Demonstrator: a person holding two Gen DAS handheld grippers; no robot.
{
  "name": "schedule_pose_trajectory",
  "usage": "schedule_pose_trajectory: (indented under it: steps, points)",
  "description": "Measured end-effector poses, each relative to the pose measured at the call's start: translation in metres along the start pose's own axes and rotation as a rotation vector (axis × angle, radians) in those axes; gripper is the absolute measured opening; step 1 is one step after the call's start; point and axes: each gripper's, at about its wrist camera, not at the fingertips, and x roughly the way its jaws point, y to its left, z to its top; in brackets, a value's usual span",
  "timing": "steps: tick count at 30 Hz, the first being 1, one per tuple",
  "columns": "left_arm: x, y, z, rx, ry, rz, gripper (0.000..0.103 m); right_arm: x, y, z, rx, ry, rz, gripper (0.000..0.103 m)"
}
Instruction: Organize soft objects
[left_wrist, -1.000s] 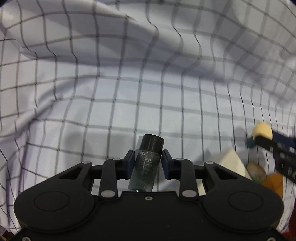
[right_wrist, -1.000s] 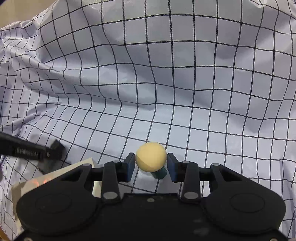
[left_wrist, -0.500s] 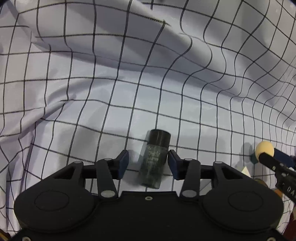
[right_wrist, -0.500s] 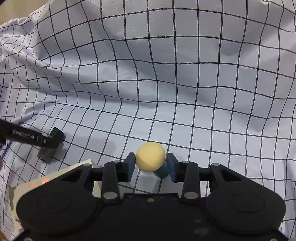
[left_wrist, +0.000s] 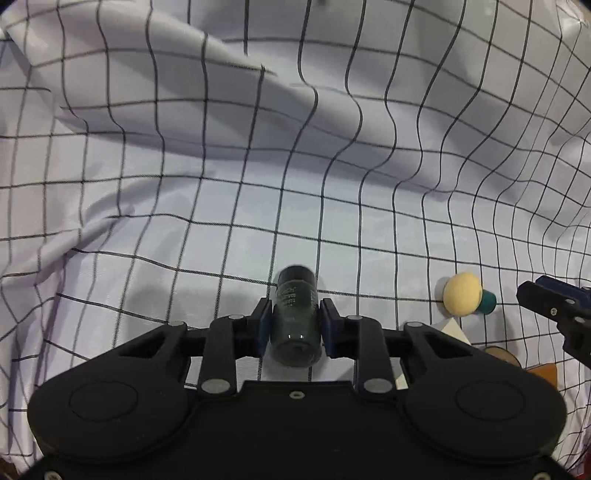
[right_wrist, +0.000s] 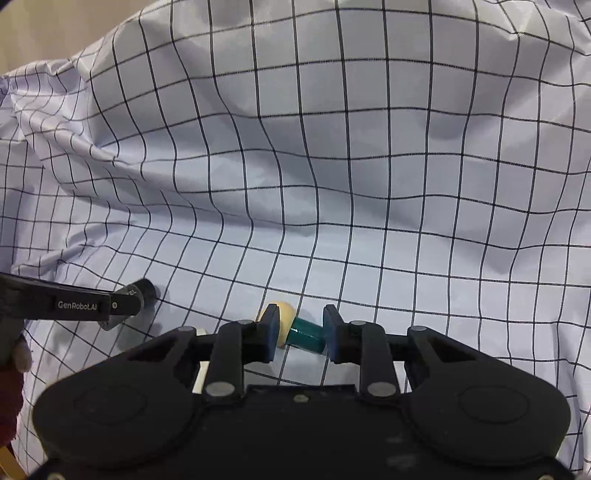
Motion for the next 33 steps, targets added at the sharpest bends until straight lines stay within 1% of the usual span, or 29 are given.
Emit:
schedule_pose_trajectory:
  steps: [1, 2, 3, 4, 6, 7, 8, 13, 15, 16, 17, 19, 22, 25, 33]
  points:
    - [-0.003, 0.001, 0.001, -0.001, -0.003, 0.000, 0.027, -0.001, 0.000, 0.001, 0.004, -0.002, -0.002, 0.037]
    - [-0.003, 0.002, 0.000, -0.004, -0.004, 0.000, 0.027, 0.000, 0.000, 0.002, 0.008, 0.000, -0.006, 0.054]
    - [-0.003, 0.001, 0.000, -0.006, -0.004, 0.003, 0.027, 0.003, 0.000, 0.003, 0.016, 0.004, -0.012, 0.062]
    - [-0.003, 0.001, -0.001, -0.005, -0.005, 0.006, 0.027, 0.006, 0.001, 0.004, 0.031, 0.009, -0.027, 0.073]
    - [-0.001, 0.002, -0.003, -0.005, -0.005, 0.006, 0.027, 0.014, 0.002, 0.005, 0.053, 0.024, -0.042, 0.075]
    - [-0.008, 0.007, -0.005, -0.006, -0.005, 0.003, 0.027, 0.020, 0.002, 0.006, 0.063, 0.042, -0.045, 0.078]
    - [-0.003, 0.006, -0.005, -0.006, -0.005, 0.002, 0.027, 0.025, 0.002, 0.006, 0.076, 0.055, -0.048, 0.079]
    - [-0.003, 0.003, -0.005, 0.016, -0.014, 0.001, 0.027, 0.055, 0.003, 0.007, 0.120, 0.107, -0.062, 0.077]
    - [-0.004, 0.004, -0.005, 0.016, -0.016, -0.002, 0.027, 0.063, 0.004, 0.006, 0.125, 0.119, -0.066, 0.068]
    - [-0.004, 0.004, -0.005, 0.011, -0.016, -0.006, 0.027, 0.066, 0.005, 0.005, 0.124, 0.128, -0.065, 0.059]
    - [-0.004, 0.005, -0.005, 0.006, -0.016, -0.010, 0.027, 0.070, 0.005, 0.004, 0.122, 0.143, -0.063, 0.057]
    - [-0.005, 0.007, -0.006, -0.003, -0.017, -0.019, 0.027, 0.070, 0.006, 0.003, 0.120, 0.133, -0.072, 0.056]
    - [-0.008, 0.010, -0.009, -0.014, -0.023, -0.024, 0.027, 0.062, 0.008, 0.003, 0.108, 0.110, -0.066, 0.056]
    - [-0.015, 0.012, -0.012, -0.024, -0.037, -0.030, 0.027, 0.044, 0.010, 0.005, 0.088, 0.074, -0.061, 0.056]
    - [-0.056, 0.005, -0.024, -0.022, -0.099, -0.051, 0.027, -0.017, 0.016, 0.000, 0.038, -0.025, -0.011, 0.056]
